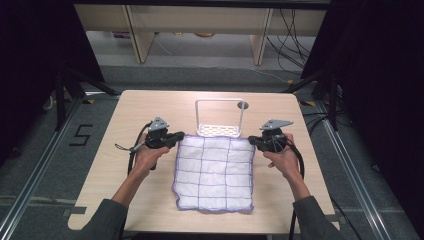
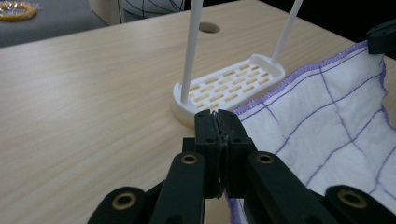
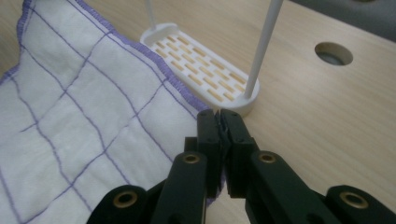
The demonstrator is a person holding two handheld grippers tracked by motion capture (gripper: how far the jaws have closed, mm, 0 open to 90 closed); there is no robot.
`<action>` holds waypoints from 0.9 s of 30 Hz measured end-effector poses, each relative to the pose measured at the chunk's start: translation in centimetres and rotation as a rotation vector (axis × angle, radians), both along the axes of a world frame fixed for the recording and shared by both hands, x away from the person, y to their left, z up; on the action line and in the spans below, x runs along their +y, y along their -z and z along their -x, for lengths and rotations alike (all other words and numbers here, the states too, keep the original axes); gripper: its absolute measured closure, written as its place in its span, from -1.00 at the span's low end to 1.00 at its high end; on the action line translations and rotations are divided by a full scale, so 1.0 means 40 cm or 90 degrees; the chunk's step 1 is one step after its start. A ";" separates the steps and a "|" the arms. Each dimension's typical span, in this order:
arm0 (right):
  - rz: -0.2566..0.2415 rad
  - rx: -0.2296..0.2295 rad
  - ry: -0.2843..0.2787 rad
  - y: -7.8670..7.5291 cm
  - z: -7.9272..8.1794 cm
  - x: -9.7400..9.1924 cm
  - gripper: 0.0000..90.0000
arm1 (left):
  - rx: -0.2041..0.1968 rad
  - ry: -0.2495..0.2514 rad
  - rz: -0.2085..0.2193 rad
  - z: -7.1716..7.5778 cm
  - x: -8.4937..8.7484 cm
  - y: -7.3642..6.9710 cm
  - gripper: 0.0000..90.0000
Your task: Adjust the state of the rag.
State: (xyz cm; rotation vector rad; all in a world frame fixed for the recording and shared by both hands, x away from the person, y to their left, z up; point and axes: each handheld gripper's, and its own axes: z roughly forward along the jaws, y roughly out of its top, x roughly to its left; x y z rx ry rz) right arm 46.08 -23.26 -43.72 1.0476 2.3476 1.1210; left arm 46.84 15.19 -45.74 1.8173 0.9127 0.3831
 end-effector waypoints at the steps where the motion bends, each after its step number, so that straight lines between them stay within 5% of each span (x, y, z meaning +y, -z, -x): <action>1: 0.001 -0.013 -0.008 -0.009 0.003 -0.001 0.95 | -0.008 0.004 -0.003 0.007 0.002 -0.010 0.93; 8: -0.007 -0.065 -0.048 -0.056 0.105 -0.012 0.95 | -0.031 0.048 -0.008 0.116 0.037 -0.044 0.93; 11: -0.020 -0.059 -0.069 -0.056 0.166 -0.020 0.95 | -0.038 0.069 -0.014 0.172 0.048 -0.034 0.93; 15: -0.022 -0.056 -0.089 -0.039 0.228 -0.022 0.94 | -0.044 0.087 -0.034 0.241 0.052 -0.005 0.93; 27: 0.000 -0.026 -0.118 0.043 0.336 -0.024 0.93 | -0.015 0.133 -0.079 0.334 0.063 0.074 0.90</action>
